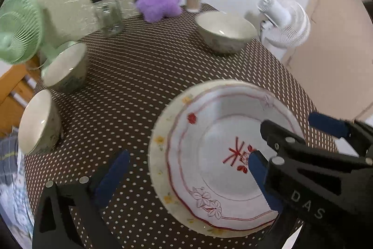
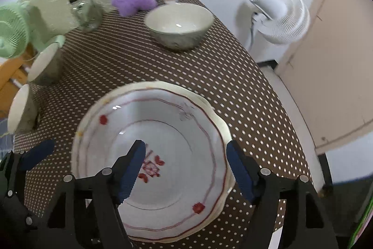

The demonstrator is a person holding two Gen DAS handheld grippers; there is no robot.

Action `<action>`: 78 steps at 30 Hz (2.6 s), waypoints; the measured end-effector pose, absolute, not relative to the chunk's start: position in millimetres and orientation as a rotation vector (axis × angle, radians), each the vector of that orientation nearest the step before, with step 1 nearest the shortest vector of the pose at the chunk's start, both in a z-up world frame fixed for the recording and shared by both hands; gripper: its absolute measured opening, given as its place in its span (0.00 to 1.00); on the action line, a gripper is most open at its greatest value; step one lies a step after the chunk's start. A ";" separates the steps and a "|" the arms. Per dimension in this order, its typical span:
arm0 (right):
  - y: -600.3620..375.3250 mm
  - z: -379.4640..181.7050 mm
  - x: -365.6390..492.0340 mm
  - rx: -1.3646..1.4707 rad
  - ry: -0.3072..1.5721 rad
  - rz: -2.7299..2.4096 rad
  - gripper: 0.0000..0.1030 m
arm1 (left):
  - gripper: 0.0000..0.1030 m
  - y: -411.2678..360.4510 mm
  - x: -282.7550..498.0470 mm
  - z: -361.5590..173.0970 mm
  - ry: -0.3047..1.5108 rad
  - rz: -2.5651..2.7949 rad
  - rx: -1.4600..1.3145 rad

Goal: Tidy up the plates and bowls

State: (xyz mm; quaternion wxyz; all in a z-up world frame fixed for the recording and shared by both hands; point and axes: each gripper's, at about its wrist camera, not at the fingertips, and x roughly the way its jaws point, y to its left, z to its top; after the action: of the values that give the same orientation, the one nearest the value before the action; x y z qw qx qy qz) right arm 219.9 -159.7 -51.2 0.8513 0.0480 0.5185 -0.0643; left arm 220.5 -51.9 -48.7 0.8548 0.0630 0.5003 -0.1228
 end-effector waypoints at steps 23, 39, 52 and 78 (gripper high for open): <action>-28.5 2.9 238.7 0.004 0.962 0.074 0.73 | 0.96 82.2 214.1 0.2 0.935 0.006 0.002; 70.1 22.0 256.8 -0.004 0.891 0.062 0.73 | 0.87 175.2 234.7 11.5 0.874 0.021 -0.012; 113.4 -2.6 296.0 0.019 0.904 0.065 0.73 | 0.76 230.3 276.3 -16.8 0.890 0.067 -0.013; 147.5 -80.0 355.2 0.001 1.038 0.090 0.19 | 0.21 243.6 326.6 -87.3 1.024 0.072 -0.050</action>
State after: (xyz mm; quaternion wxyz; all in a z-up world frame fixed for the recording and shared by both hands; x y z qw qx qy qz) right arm 355.2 147.5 -80.0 0.8673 0.0004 0.4960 0.0428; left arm 326.6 243.6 -87.3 0.8709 -0.0241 0.4897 0.0346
